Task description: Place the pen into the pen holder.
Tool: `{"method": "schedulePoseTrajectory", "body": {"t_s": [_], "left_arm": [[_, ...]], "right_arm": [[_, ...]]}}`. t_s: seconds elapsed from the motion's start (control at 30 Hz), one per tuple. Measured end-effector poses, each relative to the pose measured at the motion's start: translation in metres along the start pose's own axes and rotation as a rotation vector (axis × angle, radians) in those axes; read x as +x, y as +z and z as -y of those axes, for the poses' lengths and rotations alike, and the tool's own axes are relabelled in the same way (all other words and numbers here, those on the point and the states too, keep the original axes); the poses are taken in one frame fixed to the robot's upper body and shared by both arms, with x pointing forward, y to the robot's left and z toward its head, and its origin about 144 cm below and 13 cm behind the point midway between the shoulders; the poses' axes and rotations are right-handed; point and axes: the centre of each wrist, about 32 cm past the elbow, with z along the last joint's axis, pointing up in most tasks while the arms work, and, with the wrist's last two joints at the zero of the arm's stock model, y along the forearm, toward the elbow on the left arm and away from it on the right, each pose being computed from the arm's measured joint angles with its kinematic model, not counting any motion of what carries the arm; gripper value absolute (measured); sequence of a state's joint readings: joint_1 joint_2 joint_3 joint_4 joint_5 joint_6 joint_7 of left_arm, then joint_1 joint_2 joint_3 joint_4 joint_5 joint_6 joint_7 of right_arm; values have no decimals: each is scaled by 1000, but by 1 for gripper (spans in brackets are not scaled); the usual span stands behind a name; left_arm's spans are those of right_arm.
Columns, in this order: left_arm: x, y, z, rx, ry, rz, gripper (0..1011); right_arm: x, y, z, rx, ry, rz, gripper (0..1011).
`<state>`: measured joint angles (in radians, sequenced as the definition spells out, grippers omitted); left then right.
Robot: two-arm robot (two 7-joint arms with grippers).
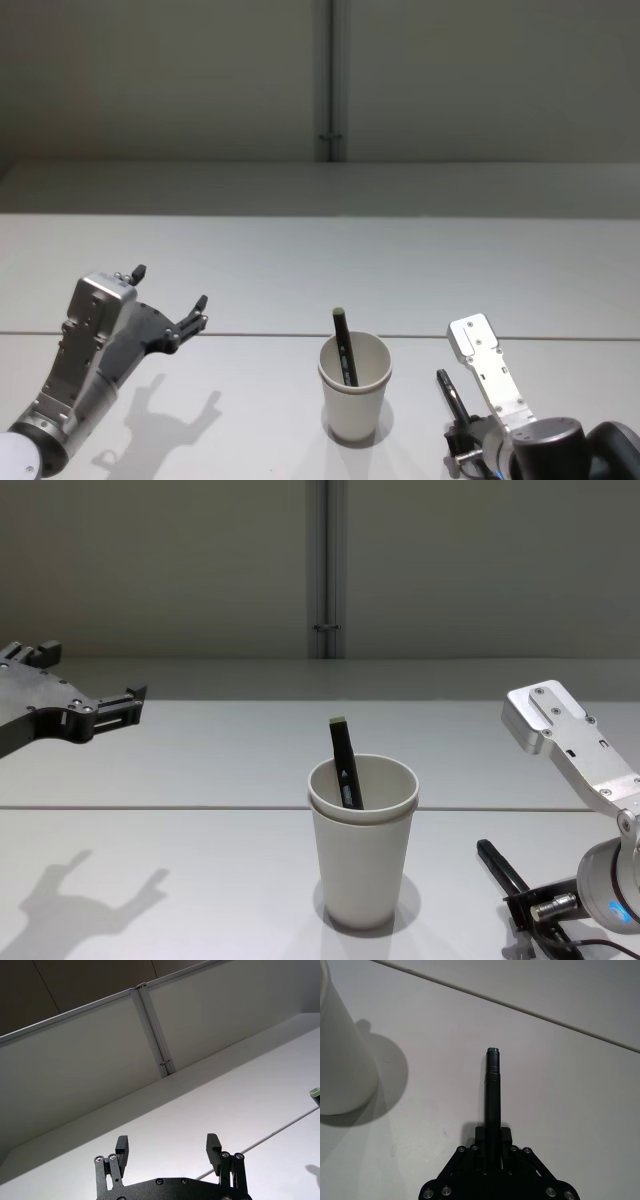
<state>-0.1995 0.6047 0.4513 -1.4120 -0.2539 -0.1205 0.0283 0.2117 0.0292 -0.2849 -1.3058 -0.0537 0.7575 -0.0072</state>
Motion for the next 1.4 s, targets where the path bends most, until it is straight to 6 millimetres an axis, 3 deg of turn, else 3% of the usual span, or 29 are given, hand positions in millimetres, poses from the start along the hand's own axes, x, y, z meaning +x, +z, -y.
{"method": "schedulePoseTrajectory", "body": {"t_s": [0.5,1.4], "left_arm": [[0,0,0,0,0,0,1001],[0,0,0,0,0,0,1001]], "right_arm": [[2,-2,0,29,18,-1,179],[6,-6,23,489,87,83,178]]}}
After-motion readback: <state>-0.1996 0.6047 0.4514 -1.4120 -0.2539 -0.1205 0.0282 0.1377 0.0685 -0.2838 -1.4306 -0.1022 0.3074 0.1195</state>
